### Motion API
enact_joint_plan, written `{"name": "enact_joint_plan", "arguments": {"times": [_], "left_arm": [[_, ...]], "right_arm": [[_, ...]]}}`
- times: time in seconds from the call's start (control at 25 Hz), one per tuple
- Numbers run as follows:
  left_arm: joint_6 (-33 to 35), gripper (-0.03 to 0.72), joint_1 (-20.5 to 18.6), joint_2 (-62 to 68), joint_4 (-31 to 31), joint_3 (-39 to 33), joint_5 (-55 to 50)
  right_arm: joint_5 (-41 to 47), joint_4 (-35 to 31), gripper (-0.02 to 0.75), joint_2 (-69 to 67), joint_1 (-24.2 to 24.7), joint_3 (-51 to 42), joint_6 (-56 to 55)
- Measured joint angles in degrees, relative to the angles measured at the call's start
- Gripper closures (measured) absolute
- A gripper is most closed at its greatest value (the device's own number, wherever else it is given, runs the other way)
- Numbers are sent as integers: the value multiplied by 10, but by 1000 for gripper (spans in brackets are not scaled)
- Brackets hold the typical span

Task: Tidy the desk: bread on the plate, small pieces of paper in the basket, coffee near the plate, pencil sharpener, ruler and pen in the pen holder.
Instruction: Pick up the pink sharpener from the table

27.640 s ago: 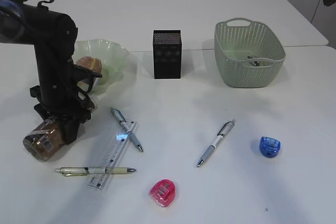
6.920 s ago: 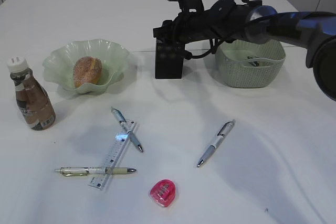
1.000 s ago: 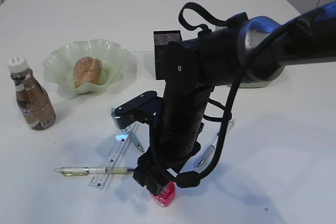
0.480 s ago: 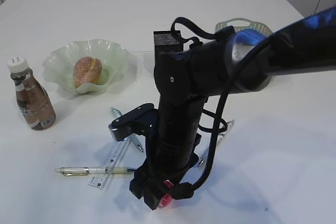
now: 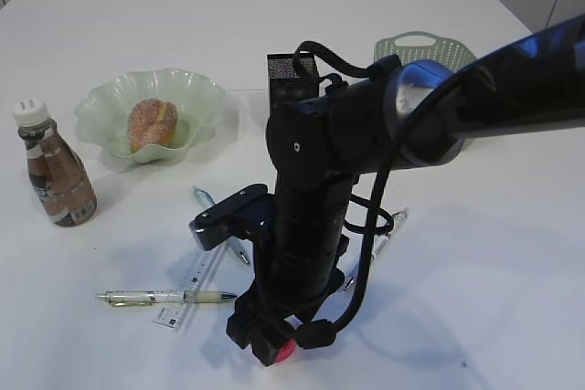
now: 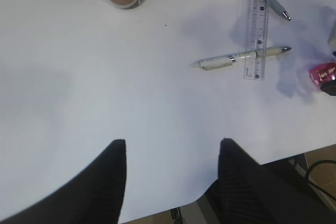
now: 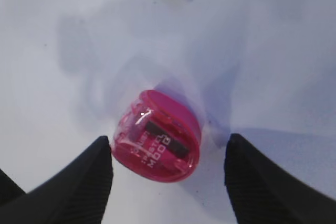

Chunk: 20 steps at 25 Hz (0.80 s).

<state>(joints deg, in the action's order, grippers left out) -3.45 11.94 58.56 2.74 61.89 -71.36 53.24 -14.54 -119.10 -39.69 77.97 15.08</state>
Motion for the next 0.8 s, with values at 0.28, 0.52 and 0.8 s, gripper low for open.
{"name": "enact_joint_plan", "arguments": {"times": [0.28, 0.52, 0.8], "left_arm": [[0, 294, 0, 0, 0, 0, 0], [0, 294, 0, 0, 0, 0, 0], [0, 294, 0, 0, -1, 0, 0]], "right_arm": [[-2, 0, 216, 0, 0, 22, -27], [8, 0, 216, -1, 0, 32, -56], [23, 3, 216, -13, 0, 32, -77]]}}
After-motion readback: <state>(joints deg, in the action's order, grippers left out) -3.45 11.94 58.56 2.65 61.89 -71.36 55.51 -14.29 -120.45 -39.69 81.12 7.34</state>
